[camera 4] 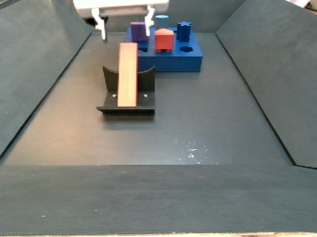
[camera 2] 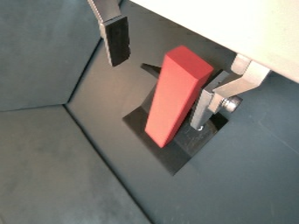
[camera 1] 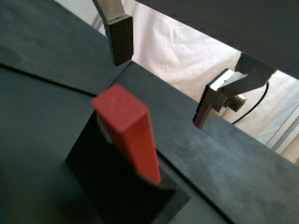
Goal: Pick up the rectangle object. Move up. Place the rectangle object on the fixture. Regrasp the rectangle object. Move to above the board. Insert the rectangle object.
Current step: Regrasp the rectangle object, then move to above the board.
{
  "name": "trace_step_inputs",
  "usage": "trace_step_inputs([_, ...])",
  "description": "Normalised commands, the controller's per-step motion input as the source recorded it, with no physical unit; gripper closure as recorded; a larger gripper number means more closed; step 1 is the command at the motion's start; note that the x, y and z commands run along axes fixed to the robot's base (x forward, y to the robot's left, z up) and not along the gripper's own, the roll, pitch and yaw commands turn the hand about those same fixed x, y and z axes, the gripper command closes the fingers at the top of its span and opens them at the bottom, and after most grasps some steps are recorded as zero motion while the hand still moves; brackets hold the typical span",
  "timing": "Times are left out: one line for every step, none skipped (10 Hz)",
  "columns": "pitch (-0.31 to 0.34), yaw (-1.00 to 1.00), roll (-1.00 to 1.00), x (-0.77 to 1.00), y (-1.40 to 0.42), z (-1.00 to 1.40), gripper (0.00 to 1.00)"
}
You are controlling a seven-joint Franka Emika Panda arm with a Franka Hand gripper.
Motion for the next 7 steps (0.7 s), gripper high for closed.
trace_step_inputs([-0.056, -0.04, 0.07, 0.08, 0.01, -0.72, 0.00])
trace_step_inputs([-0.042, -0.04, 0.07, 0.08, 0.01, -0.61, 0.00])
trace_step_inputs([-0.019, -0.03, 0.07, 0.07, 0.00, -0.39, 0.00])
trace_step_inputs([-0.003, -0.03, 0.07, 0.07, 0.00, -0.24, 0.00])
trace_step_inputs([0.000, 0.00, 0.00, 0.00, 0.00, 0.00, 1.00])
trace_step_inputs([-0.188, -0.31, 0.32, 0.09, 0.05, 1.00, 1.00])
trace_step_inputs([-0.174, -0.31, 0.31, 0.08, 0.04, 1.00, 1.00])
